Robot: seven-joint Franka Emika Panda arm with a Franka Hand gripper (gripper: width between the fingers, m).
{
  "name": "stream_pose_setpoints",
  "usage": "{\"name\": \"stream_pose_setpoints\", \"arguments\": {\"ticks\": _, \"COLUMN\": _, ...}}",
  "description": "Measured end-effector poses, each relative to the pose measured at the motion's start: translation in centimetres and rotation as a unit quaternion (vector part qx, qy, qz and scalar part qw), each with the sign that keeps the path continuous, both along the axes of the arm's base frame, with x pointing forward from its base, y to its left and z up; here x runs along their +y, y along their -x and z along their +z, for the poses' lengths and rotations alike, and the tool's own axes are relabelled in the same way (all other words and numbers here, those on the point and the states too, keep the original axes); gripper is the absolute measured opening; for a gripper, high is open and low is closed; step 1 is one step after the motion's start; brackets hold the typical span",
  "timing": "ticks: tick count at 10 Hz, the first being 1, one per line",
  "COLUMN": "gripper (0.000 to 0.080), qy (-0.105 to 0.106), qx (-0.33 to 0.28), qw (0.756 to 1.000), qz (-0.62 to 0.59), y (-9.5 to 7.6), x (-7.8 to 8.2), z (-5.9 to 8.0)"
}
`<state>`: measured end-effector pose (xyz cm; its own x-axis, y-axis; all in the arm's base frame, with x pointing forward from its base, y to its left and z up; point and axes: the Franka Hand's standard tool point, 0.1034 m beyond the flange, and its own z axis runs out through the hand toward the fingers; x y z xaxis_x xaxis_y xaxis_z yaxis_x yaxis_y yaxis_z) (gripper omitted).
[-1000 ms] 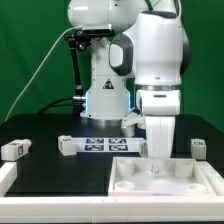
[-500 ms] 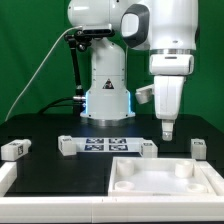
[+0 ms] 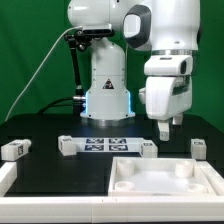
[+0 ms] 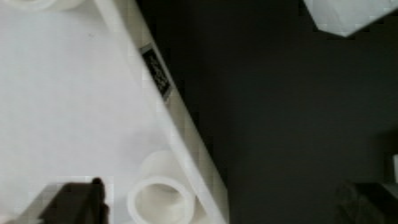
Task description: Assemble one leg
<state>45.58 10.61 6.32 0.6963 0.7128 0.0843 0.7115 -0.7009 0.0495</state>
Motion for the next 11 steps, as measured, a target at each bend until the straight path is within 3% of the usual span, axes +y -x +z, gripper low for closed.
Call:
{"name": "stream_pose_setpoints", "arguments": {"ticks": 1, "gripper": 0.0649, "qy": -0.009, "qx": 0.008, "qw": 0.997, "qz": -0.077, "y": 0.9, "x": 1.0, "z": -0.1}}
{"name": "stream_pose_setpoints", "arguments": {"ticks": 4, "gripper": 0.0649, "qy": -0.032, "qx": 0.017, "qw": 0.973, "qz": -0.226, "y": 1.6, "x": 4.1, "z": 0.0}}
{"name": "stream_pose_setpoints", "arguments": {"ticks": 7, "gripper": 0.0649, "qy": -0.055, "qx": 0.033, "qw": 0.919, "qz": -0.388, "y": 2.3, "x": 6.4, "z": -0.2}}
{"name": "stream_pose_setpoints", "arguments": {"ticks": 9, "gripper": 0.0649, "qy": -0.065, "qx": 0.04, "qw": 0.888, "qz": -0.453, "y": 2.3, "x": 6.4, "z": -0.3}}
{"name": "stream_pose_setpoints", "arguments": {"ticks": 11, "gripper": 0.0649, "qy": -0.076, "qx": 0.047, "qw": 0.84, "qz": -0.535, "y": 2.7, "x": 6.7, "z": -0.5}}
